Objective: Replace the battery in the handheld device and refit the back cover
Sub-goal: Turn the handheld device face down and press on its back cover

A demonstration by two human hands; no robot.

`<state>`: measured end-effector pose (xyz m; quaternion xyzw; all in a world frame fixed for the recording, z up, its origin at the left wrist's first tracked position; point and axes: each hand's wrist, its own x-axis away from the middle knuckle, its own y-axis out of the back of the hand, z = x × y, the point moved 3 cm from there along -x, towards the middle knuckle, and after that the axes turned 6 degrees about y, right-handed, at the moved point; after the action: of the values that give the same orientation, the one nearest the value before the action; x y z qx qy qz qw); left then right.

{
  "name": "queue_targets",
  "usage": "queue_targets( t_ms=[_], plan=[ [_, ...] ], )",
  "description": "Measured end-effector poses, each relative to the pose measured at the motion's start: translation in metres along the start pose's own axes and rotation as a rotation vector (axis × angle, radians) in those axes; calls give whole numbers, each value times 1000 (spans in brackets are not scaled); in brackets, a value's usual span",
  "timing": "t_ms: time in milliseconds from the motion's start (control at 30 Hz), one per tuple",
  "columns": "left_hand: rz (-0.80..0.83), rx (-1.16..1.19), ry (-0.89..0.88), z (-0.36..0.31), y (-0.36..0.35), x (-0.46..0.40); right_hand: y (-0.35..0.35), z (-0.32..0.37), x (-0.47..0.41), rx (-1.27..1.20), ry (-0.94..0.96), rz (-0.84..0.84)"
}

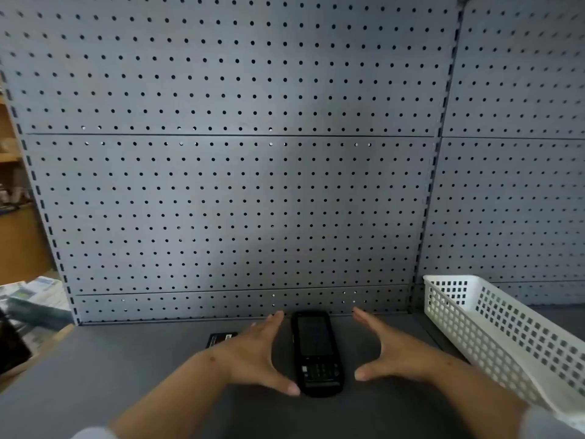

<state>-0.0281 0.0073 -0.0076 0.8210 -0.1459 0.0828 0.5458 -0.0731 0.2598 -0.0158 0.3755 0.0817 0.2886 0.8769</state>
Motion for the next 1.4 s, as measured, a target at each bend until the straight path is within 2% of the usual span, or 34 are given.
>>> queue_targets(
  t_ms=[267, 733, 867, 1100, 1267, 1400],
  plan=[
    [26, -84, -12, -6, -12, -15, -11, -10, -23, 85, -81, 139],
    [-2, 123, -147, -9, -11, -22, -14, -13, -47, 182, -86, 226],
    [-6, 166, -158, -12, -11, -23, -12, -9, -46, 118, -36, 217],
    [21, 258, -130, -17, -25, -34, -7, 14, -46, -187, 88, 117],
    [9, 302, -155, -25, -27, -37, -8, 23, -55, -184, 123, 22],
    [7, 424, -150, -31, -21, -35, -7, 27, -60, -147, 130, -15]
  ],
)
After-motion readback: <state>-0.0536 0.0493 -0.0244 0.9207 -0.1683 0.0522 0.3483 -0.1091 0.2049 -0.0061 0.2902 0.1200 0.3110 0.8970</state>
